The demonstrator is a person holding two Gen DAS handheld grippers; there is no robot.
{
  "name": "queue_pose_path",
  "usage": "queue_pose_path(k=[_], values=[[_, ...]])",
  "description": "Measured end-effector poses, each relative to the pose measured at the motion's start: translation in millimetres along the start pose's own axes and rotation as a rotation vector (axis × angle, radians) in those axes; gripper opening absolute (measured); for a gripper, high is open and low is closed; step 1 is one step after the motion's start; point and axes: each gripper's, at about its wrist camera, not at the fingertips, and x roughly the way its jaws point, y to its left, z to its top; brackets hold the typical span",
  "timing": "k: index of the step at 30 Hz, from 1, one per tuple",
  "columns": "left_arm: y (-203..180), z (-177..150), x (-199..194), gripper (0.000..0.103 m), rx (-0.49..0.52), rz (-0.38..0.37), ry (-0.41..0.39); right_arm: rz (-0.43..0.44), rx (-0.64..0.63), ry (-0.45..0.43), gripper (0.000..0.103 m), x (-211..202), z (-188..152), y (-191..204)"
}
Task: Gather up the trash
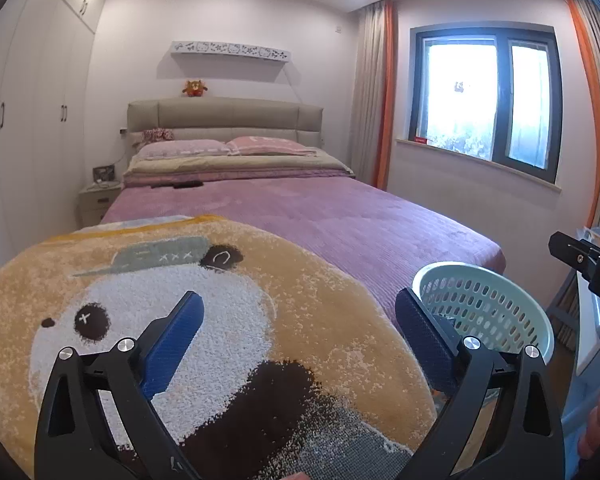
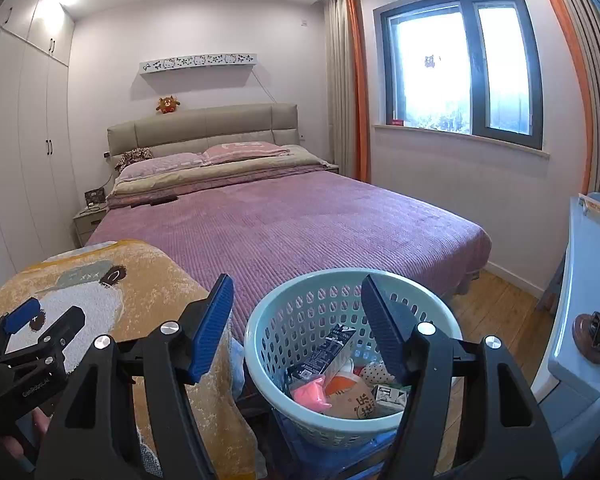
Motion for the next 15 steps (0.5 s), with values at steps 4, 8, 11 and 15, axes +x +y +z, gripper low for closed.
queue_pose_path(k=[4, 8, 11, 15], values=[[-5.0, -0.9, -1.8, 0.095, 0.025, 0.003, -0.008, -0.007, 0.008, 0.009, 0.063, 2.2, -5.8, -0.3], [-7.8, -1.2, -1.7, 0.095, 0.040, 0.000, -0.008, -0.003, 0.009, 0.018, 0.063, 3.0, -8.9, 1.6], [-7.3, -1.4, -1.0, 0.096, 0.040, 0.001, -0.004, -0.003, 0.007, 0.018, 0.063, 3.3, -8.7, 2.8], [-7.5, -2.0, 0.1, 0.096, 0.038, 0.000, 0.001, -0.002, 0.007, 0.018, 0.063, 3.6, -8.1, 2.2]])
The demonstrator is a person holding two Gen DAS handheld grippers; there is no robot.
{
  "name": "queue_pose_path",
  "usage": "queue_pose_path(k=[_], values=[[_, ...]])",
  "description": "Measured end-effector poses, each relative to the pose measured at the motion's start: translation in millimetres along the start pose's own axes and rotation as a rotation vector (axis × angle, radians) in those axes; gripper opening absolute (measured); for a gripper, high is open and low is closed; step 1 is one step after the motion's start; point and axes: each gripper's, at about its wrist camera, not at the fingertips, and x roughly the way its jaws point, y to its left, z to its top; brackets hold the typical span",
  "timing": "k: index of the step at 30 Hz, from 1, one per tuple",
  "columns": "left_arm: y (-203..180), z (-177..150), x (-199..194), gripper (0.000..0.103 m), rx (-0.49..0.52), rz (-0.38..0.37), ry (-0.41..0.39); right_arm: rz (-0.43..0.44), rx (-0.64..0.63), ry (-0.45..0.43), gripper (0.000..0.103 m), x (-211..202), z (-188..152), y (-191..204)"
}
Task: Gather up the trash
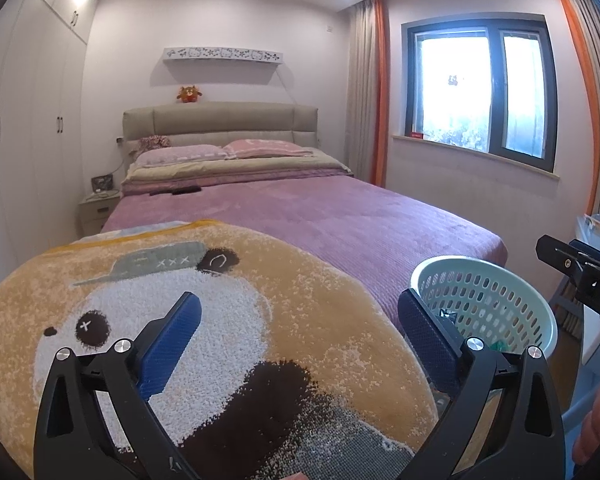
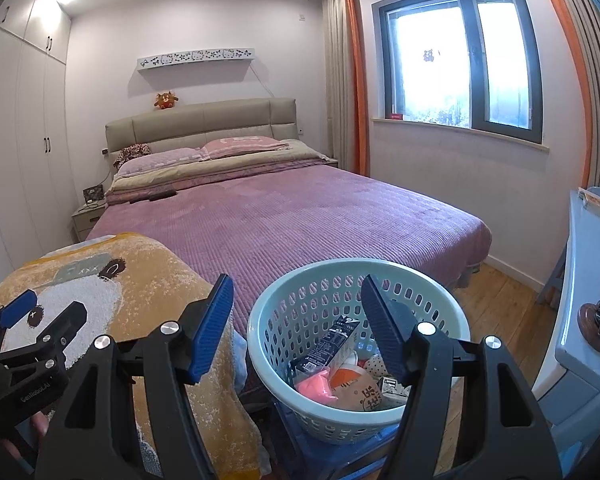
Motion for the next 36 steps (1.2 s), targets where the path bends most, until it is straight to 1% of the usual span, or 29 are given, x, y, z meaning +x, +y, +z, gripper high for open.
queue_pose_path(k=[8, 14, 36], values=[[0.9, -1.4, 0.9, 0.096, -0.006, 0.001, 0.009, 0.004, 0.005, 0.004, 0.063, 0.5, 1.1, -2.1], [0.5, -0.9, 3.6, 0.096, -0.003, 0.005, 0.017, 0.015, 0.009, 0.005, 0.066, 0.9, 0.0, -2.3], [1.0, -2.8, 4.9, 0.096, -0.008, -0.001, 0.024, 0.020, 0.014, 0.018, 0.066, 3.5, -1.1, 1.1]])
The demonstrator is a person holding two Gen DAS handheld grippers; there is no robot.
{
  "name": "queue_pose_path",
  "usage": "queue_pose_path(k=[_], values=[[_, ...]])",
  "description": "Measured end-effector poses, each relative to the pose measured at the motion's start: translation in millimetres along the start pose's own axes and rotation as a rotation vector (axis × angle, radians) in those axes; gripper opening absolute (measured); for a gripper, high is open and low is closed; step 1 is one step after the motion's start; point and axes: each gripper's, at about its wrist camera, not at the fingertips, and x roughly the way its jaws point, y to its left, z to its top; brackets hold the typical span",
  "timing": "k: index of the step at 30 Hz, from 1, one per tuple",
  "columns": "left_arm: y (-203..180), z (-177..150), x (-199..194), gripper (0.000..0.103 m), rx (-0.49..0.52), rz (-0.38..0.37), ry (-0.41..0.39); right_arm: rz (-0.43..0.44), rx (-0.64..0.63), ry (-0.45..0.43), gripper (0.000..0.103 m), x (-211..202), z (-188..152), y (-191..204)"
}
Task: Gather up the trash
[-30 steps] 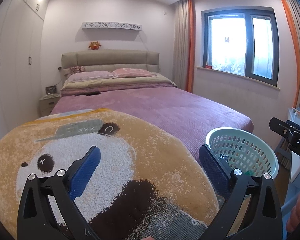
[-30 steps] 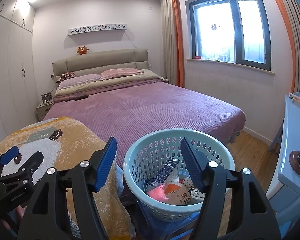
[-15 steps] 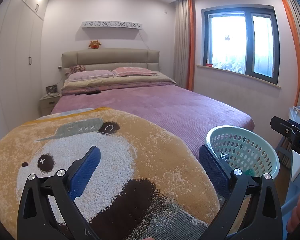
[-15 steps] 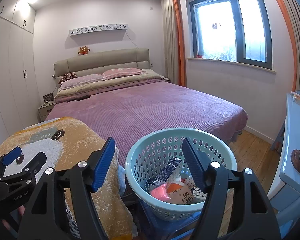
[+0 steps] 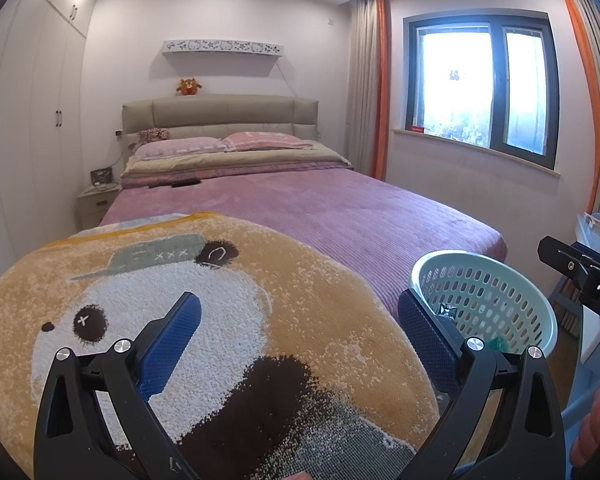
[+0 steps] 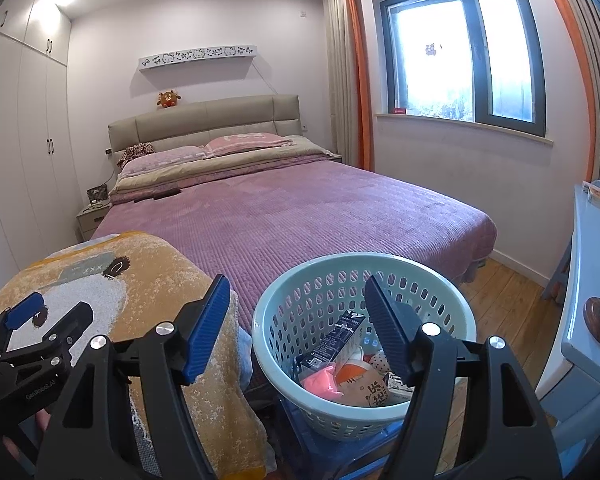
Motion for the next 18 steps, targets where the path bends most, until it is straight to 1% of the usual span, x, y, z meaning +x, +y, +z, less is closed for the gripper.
queue_pose_path(k=[18], values=[[-0.1, -0.7, -2.3, 0.096, 0.007, -0.001, -0.007, 0.005, 0.004, 0.004, 0.066, 1.7, -2.7, -0.5]])
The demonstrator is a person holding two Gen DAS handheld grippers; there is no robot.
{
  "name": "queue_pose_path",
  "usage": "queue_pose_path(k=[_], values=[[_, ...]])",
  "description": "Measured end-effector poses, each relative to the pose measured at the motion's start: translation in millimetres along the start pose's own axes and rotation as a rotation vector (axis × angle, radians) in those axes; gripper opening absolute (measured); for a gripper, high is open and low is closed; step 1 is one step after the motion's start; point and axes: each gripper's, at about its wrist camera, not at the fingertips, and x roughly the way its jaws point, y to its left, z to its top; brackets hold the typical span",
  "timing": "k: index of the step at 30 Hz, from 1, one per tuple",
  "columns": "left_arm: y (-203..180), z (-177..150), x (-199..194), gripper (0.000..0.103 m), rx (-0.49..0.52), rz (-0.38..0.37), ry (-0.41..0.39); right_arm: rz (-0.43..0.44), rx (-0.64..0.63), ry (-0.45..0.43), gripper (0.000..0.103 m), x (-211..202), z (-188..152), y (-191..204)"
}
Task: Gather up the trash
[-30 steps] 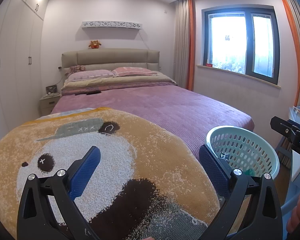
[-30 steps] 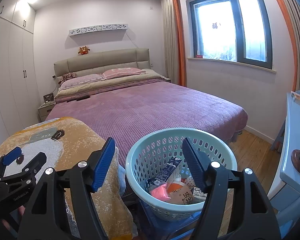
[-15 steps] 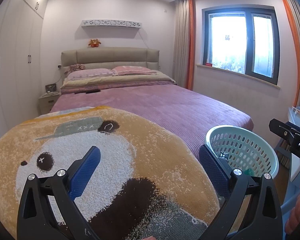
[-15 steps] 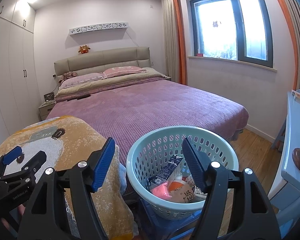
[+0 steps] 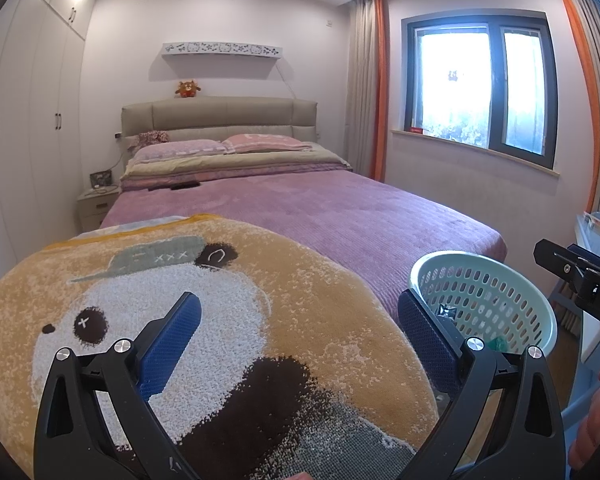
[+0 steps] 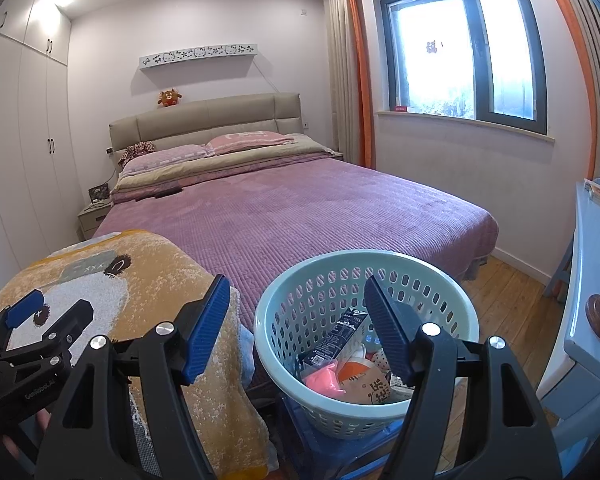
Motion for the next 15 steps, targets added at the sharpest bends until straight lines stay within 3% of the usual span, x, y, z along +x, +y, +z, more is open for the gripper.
queue_pose_path(k=[15], values=[[0.3, 0.7, -0.5, 0.096, 0.000, -0.001, -0.001, 0.022, 0.021, 0.021, 0.066, 4.1, -0.2, -3.6]])
